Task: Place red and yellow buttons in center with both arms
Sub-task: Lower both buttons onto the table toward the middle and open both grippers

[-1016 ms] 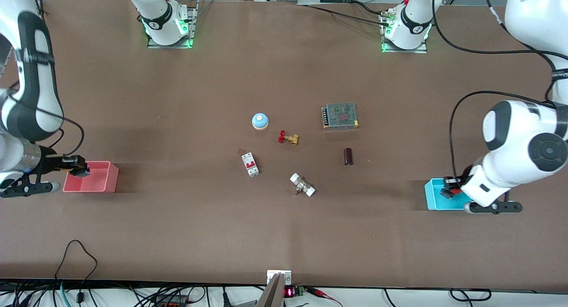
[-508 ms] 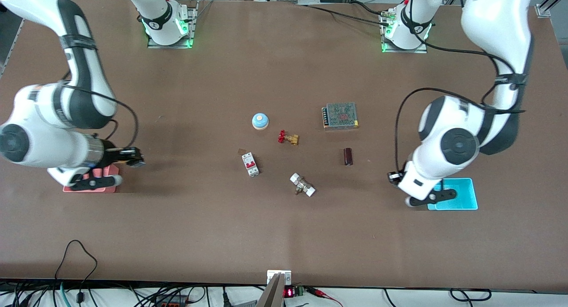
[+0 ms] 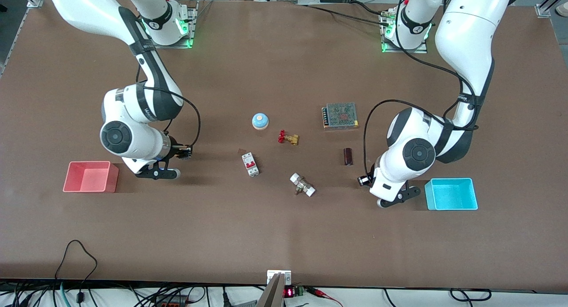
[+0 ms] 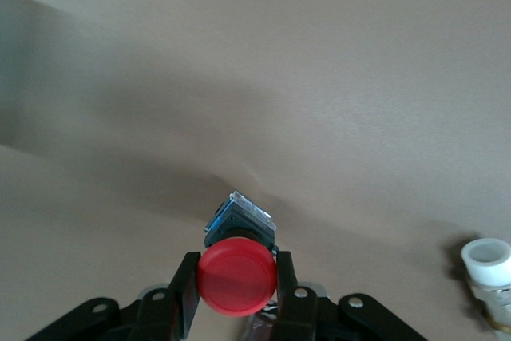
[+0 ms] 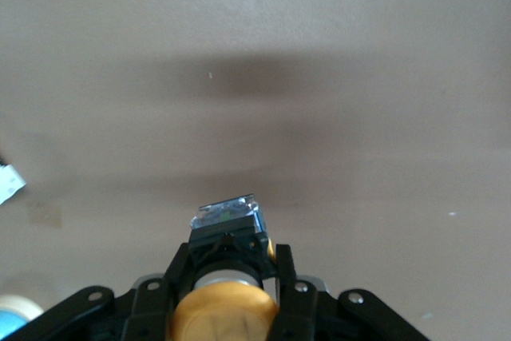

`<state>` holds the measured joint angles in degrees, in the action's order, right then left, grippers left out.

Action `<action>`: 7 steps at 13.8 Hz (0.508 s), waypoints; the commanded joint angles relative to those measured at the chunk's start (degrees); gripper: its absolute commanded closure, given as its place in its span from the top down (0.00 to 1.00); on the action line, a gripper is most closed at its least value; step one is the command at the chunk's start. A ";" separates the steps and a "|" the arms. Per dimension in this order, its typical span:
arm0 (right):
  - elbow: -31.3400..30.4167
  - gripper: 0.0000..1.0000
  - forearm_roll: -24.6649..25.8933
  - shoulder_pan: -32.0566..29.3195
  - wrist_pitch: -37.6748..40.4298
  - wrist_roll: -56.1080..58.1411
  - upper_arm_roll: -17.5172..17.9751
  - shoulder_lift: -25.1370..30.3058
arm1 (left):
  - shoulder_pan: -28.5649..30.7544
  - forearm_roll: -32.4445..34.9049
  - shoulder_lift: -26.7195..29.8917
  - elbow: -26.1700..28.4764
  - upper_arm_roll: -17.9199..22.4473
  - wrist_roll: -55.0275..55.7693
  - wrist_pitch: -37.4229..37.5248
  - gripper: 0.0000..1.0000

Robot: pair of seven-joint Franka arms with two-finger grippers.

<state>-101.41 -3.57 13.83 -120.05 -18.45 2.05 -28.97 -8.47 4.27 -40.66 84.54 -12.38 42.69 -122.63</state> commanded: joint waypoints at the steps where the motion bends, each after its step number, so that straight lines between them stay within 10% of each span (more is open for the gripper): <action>1: -3.88 0.27 -0.12 1.20 -4.31 -4.57 -0.47 0.32 | -1.28 -1.01 -1.87 -0.25 0.25 2.48 -3.30 0.16; 7: -3.88 0.28 -0.12 0.32 -4.84 -5.72 -0.82 -2.41 | -1.46 -1.10 -3.20 -0.16 0.25 2.58 -4.72 0.35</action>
<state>-104.78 -3.57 14.20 -123.81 -22.99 1.11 -31.24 -9.62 3.96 -43.65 84.55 -12.38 44.78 -126.64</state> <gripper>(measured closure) 0.555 0.577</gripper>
